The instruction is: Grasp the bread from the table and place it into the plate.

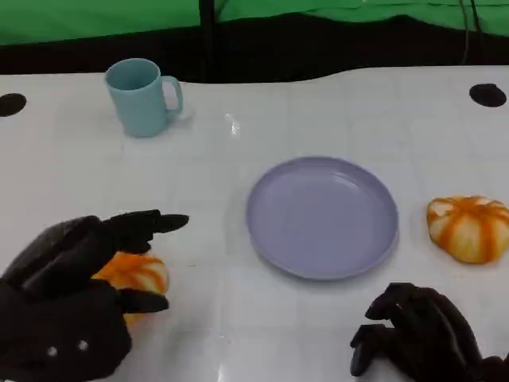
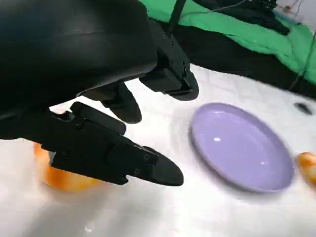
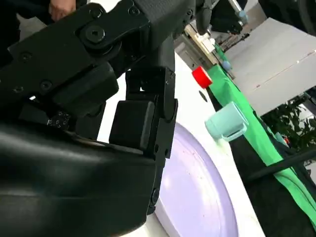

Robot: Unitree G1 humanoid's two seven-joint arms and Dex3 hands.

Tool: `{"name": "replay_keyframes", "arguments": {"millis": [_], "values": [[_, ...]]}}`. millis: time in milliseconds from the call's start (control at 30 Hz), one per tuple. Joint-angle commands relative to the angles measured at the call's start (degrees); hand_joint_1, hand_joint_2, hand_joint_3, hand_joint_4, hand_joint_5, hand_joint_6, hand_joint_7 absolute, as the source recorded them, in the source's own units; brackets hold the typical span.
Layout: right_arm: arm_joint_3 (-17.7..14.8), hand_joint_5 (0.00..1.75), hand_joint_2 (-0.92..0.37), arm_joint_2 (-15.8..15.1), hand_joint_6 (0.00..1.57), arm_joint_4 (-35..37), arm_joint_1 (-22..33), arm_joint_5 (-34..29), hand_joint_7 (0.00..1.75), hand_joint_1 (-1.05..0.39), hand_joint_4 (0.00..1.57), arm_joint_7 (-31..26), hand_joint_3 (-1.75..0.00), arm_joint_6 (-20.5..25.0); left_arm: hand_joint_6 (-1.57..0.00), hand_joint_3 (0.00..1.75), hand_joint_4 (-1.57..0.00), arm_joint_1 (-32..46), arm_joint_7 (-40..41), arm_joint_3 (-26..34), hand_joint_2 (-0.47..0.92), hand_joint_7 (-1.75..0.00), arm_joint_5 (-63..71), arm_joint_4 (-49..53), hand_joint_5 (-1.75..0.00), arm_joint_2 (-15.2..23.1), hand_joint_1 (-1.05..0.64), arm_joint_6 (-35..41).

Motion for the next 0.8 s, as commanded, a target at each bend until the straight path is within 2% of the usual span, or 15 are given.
{"name": "replay_keyframes", "arguments": {"millis": [33, 200, 367, 567, 800], "values": [[-0.21, 0.76, -0.73, -0.33, 1.57, -0.46, 0.02, 0.11, 0.37, -1.04, 1.57, -0.55, 0.0, -0.36, -0.29, 0.04, -0.42, -0.26, -0.97, -1.93, 0.92, 0.0, 10.02, -5.26, -0.08, 5.13, -0.66, 3.51], [-0.1, 0.76, -0.72, -0.26, 1.57, -0.84, -0.02, 0.2, 0.38, -1.05, 1.57, -1.19, 0.0, 0.44, -0.28, 0.01, -0.37, -2.0, -5.31, -5.37, 0.86, 0.0, 20.27, -8.27, -0.03, 8.88, -0.64, 7.53], [-0.04, 0.76, -0.72, -0.19, 1.57, -0.76, -0.06, 0.3, 0.38, -1.05, 1.56, -1.25, 0.0, 0.46, -0.26, 0.0, -0.37, -3.56, -8.49, -9.0, 0.78, 0.0, 29.14, -8.54, -0.02, 10.36, -0.66, 9.81], [0.12, 0.77, -0.72, -0.02, 1.57, -1.29, 0.14, 0.14, 0.39, -1.05, 1.56, -1.86, 0.0, 0.6, -0.26, 0.0, -0.37, -6.16, -8.81, -12.19, 0.76, 0.0, 34.0, -4.3, -0.02, 9.23, -0.71, 10.75], [-0.13, 0.78, -0.72, -0.09, 1.57, -0.13, -0.51, 0.45, 0.37, -1.03, 1.55, -1.28, 0.0, 0.35, -0.21, 0.01, -0.36, -12.52, -3.42, -17.16, 0.78, 0.0, 34.74, 10.97, -0.01, 6.61, -0.69, 9.27]]}}
